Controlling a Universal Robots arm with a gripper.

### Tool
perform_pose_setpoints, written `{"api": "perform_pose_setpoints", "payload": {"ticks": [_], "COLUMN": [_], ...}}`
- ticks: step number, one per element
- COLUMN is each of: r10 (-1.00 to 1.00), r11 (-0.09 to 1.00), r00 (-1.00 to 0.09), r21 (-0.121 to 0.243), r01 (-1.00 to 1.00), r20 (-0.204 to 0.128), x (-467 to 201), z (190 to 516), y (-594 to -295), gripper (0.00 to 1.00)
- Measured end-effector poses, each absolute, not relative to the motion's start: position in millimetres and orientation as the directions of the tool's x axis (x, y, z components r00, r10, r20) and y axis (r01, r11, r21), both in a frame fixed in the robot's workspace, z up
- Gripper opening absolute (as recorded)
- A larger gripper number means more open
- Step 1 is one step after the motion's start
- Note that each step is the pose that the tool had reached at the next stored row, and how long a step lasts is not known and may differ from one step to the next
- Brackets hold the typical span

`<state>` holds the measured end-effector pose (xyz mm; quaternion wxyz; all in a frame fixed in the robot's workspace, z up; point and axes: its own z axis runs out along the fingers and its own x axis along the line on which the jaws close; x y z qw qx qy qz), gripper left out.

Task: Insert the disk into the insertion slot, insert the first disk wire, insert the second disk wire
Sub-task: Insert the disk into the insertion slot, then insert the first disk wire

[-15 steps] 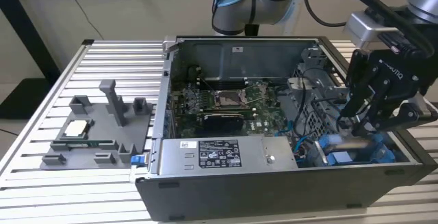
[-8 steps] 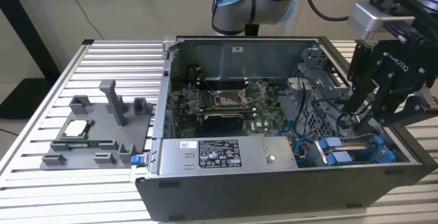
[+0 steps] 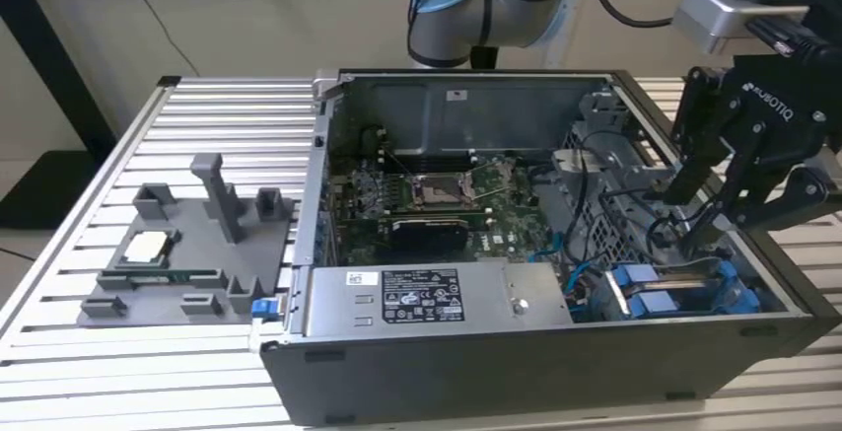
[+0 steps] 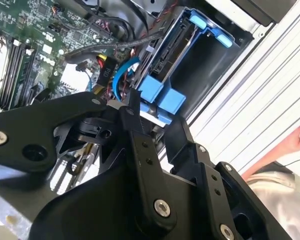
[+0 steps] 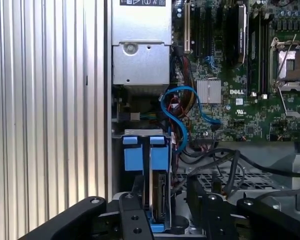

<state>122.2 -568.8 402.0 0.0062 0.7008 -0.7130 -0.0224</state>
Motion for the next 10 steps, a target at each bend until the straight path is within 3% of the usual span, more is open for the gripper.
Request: {"api": "perform_pose_setpoints", "payload": {"ticks": [10], "r10": [-1.0], "r11": [0.017], "r00": [-0.018], "r21": [0.041], "r01": [-0.999], "r20": [-0.022], "x": [122.2], "z": [402.0], "y": [-564.3], "gripper": [0.47]}}
